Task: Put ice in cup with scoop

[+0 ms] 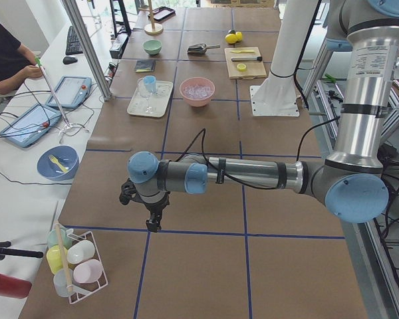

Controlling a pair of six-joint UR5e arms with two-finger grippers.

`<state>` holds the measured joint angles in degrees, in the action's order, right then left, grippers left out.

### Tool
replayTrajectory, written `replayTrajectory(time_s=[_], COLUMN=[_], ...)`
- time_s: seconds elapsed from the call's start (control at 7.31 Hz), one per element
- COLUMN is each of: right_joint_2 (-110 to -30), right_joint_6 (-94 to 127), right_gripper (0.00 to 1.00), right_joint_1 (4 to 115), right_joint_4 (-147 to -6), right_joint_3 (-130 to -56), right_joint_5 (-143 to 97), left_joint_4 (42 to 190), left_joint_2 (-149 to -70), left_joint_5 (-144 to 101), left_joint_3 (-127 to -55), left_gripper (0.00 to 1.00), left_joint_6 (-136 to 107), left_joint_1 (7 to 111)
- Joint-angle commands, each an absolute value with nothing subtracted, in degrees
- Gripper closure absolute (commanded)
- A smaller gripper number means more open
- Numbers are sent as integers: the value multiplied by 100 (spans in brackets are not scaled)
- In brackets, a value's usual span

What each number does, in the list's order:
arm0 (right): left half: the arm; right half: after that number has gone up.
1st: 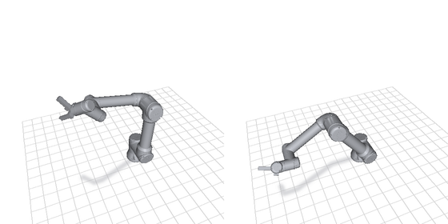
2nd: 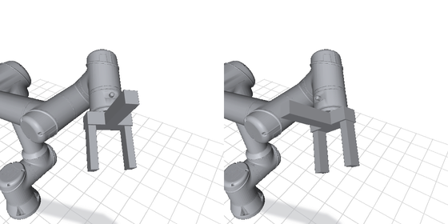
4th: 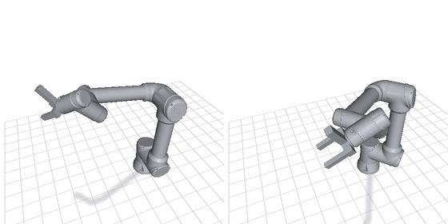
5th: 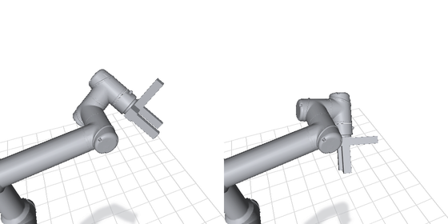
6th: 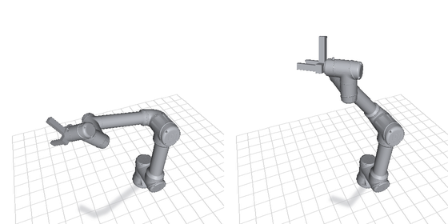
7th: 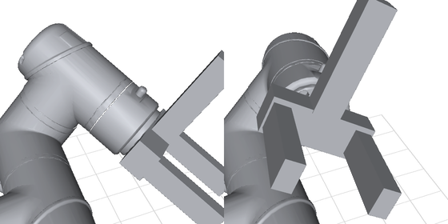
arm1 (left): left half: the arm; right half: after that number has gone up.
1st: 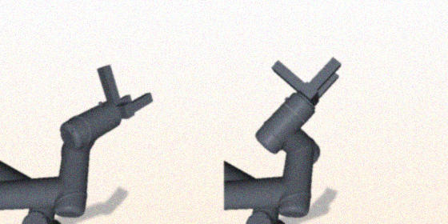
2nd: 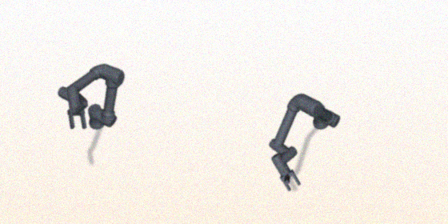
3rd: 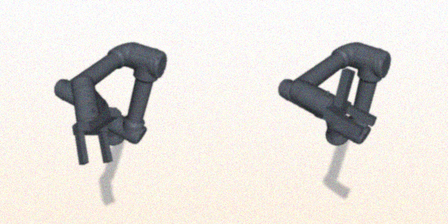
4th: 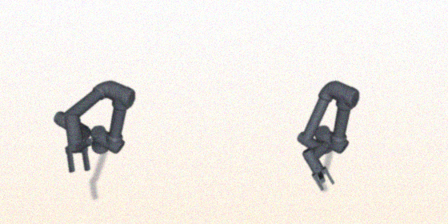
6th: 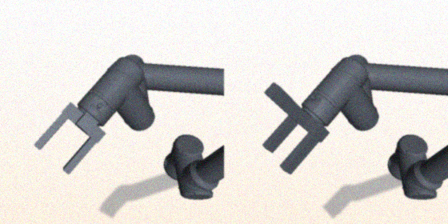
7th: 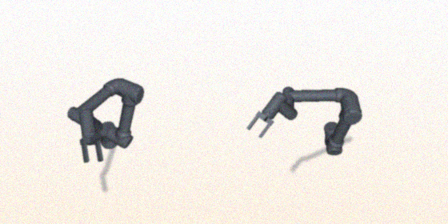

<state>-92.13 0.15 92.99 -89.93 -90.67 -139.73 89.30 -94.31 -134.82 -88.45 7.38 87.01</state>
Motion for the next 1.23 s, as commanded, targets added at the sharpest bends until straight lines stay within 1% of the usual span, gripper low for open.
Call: replayTrajectory(time_s=[0.0, 0.27, 0.55, 0.82, 1.1], right_joint_2=[-9185, -9123, -9053, -8686, -8657], right_joint_6=[26, 79, 244, 895, 940], right_gripper=[0, 0, 0, 0, 0], right_joint_1=[9299, 9247, 9019, 8598, 8473], right_joint_4=[-8991, -9000, -8205, -8174, -7991], right_joint_3=[-9070, -9053, -9009, -8965, -8930], right_joint_5=[-13975, -13975, -13966, -13966, -14001], left_joint_4=[8964, 9270, 9981, 10630, 11256], left_joint_2=[-9439, -9518, -9545, -9633, -9650], left_joint_5=[-13482, -13482, -13483, -13430, -13482], left_joint_3=[-8877, -8973, -8991, -9402, -9588], left_gripper=[0, 0, 0, 0, 0], left_joint_6=[747, 774, 765, 791, 738], left_joint_1=[8701, 8675, 8596, 7826, 7393])
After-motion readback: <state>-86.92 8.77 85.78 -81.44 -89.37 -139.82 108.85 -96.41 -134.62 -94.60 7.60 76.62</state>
